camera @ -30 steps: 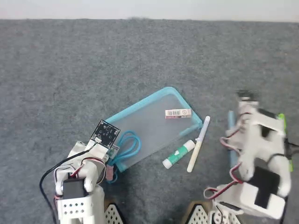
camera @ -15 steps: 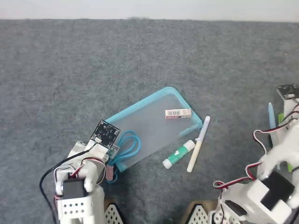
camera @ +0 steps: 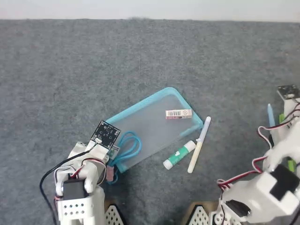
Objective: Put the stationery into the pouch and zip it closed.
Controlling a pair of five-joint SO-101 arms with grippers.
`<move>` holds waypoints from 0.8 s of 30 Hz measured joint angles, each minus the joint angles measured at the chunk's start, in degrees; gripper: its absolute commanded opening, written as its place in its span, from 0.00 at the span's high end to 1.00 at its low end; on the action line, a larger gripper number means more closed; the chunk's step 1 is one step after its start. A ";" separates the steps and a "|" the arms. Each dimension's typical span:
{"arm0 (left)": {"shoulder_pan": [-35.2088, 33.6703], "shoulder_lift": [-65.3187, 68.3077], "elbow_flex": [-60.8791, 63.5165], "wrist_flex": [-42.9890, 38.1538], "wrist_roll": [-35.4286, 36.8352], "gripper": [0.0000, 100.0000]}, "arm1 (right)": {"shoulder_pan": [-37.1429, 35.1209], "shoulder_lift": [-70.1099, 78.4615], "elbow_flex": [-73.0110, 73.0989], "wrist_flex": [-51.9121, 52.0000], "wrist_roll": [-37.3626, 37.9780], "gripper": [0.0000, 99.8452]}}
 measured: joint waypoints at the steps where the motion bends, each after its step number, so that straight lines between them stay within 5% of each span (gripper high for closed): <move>1: 0.00 0.00 0.00 0.00 0.00 0.89 | 0.26 0.79 -0.70 0.00 -0.09 0.86; 14: 0.00 0.00 0.00 0.00 0.00 0.89 | -0.53 2.02 -2.29 5.10 -0.53 0.86; 24: 0.00 0.00 0.00 0.00 0.00 0.89 | -26.02 -13.19 9.05 11.87 -26.37 0.85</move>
